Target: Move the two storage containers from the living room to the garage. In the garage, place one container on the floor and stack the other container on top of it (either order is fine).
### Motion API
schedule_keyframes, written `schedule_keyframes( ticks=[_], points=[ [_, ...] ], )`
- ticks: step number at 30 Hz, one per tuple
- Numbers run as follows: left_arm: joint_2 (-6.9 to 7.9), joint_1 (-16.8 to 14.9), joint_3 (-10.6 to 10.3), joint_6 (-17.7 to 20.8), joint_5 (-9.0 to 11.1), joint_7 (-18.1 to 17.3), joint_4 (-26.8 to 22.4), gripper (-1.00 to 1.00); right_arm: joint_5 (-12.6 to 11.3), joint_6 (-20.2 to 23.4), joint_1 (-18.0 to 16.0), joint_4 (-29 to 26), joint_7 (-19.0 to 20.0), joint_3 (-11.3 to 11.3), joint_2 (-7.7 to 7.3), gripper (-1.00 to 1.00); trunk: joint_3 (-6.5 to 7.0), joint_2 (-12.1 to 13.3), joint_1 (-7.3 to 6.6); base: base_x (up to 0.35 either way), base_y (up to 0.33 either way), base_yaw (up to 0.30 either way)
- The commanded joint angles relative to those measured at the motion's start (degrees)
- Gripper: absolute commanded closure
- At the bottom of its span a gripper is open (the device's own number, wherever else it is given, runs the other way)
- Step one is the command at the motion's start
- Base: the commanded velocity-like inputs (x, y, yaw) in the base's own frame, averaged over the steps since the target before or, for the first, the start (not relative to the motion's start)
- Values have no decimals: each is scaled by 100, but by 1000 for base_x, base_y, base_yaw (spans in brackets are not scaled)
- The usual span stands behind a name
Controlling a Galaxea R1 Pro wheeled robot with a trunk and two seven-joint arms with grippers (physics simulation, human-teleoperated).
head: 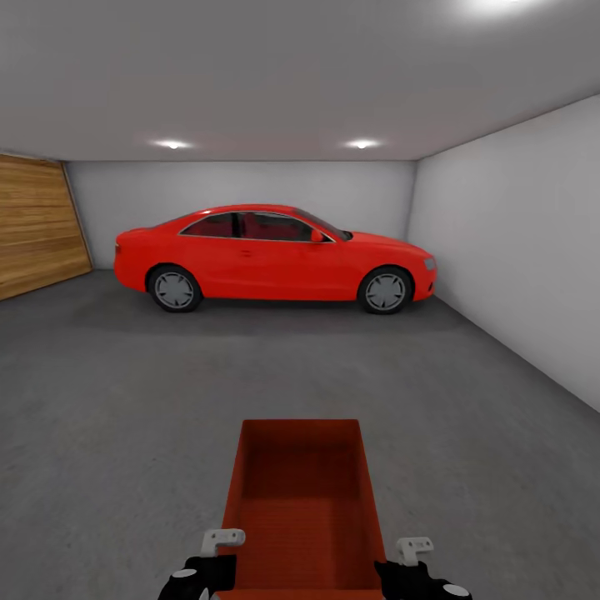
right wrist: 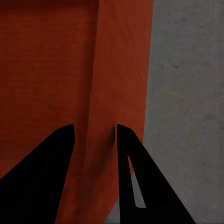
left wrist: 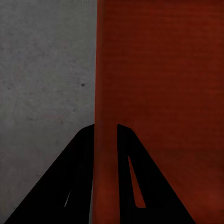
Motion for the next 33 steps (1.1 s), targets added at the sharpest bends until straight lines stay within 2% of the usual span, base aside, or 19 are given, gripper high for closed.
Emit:
schedule_keyframes(
  ticks=[1, 33],
  points=[
    [-152, -6, 1, 35, -3, 49, -180, 100, 53, 1, 3, 13, 50, 197, 40, 100, -9, -7, 4, 266, 0, 0],
    [-152, -6, 1, 35, -3, 49, -180, 100, 53, -2, 3, 13, 50, 197, 40, 100, -9, -7, 4, 266, 0, 0]
  ],
)
